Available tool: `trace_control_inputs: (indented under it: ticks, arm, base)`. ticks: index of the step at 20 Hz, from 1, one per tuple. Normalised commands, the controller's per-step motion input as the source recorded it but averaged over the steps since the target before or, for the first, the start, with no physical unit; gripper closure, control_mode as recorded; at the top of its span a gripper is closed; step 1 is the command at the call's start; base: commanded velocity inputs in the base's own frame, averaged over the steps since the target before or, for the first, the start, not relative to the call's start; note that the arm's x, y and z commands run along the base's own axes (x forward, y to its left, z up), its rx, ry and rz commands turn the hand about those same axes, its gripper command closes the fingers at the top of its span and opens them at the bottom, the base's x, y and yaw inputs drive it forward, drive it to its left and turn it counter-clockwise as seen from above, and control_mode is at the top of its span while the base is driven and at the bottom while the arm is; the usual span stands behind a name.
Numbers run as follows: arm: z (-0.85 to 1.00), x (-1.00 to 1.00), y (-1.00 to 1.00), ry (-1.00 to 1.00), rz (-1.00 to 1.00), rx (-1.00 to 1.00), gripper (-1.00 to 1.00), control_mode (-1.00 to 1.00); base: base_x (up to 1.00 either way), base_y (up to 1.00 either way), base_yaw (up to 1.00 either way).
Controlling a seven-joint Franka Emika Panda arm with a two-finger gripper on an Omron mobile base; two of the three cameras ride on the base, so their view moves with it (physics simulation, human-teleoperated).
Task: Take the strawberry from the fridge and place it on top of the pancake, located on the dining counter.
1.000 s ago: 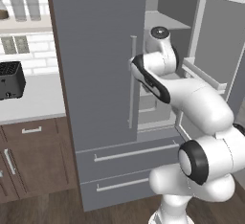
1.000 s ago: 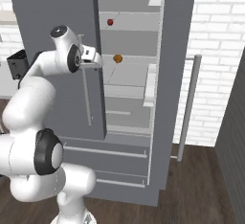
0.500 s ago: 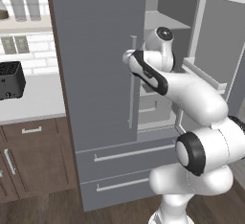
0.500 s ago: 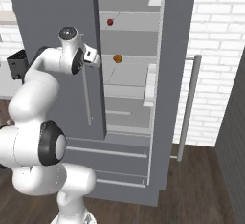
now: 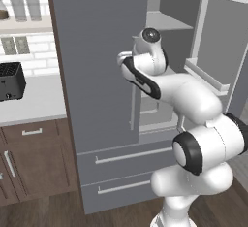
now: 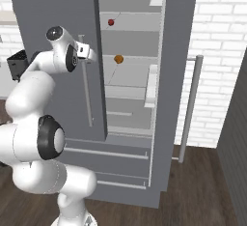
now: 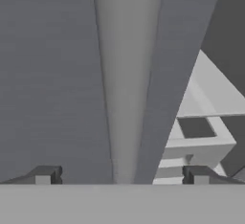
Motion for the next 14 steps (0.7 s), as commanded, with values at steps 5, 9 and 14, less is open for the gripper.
trace_control_inputs:
  ticks: [5,9,14]
  arm:
    - [0.0,0.24,-0.05,-0.04,0.0,0.0,-1.0,-1.0]
    - [0.0,0.37,-0.26,0.0,0.0,0.0,-1.0,-1.0]
    - [0.0,0.4,-0.03,0.0,0.0,0.0,-1.0,-1.0]
  base:
    - [0.0,0.0,0.0]
    - [0.0,0.0,0.0]
    - [0.0,0.0,0.0]
